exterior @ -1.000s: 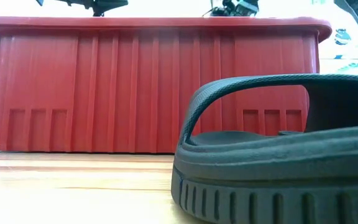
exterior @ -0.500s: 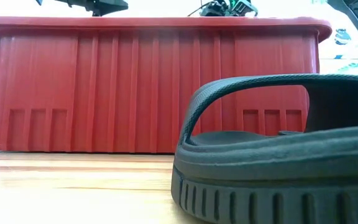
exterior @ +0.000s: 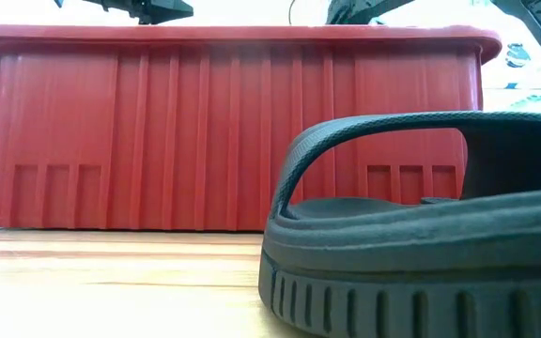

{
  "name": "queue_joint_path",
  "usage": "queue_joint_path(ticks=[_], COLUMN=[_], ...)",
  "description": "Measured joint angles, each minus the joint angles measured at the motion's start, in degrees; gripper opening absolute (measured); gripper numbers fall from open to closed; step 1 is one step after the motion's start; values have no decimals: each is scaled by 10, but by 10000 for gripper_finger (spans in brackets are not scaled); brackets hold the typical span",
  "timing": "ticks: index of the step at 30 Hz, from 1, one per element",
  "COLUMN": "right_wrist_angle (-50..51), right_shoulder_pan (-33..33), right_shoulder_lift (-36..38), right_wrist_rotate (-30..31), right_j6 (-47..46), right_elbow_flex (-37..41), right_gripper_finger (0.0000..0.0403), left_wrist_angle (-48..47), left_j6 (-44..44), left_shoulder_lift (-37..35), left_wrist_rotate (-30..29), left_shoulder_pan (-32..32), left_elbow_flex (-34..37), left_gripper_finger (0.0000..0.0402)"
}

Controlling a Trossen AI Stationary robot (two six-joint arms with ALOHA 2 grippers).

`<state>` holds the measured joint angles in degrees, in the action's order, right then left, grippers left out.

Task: Pick and place slides into bin
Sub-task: Put the slipper on top of the slipper inside the bin

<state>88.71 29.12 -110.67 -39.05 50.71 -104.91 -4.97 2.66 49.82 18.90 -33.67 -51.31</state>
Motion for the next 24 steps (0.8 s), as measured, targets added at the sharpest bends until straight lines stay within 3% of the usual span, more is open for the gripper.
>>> queue_joint_path(ticks=[9, 24], right_wrist_angle=[-54, -30], right_shoulder_pan=[-4, -9], right_shoulder_lift=[0, -74], right_wrist_rotate=[-29, -30], right_j6=[9, 12], right_elbow_flex=[2, 2], right_gripper_finger=[3, 3], left_wrist_angle=[0, -39], left_j6=[1, 0], left_shoulder_lift=[0, 0], left_wrist_rotate=[0, 0], left_shoulder_pan=[0, 0], left_elbow_flex=[0, 0], left_gripper_finger=[24, 24])
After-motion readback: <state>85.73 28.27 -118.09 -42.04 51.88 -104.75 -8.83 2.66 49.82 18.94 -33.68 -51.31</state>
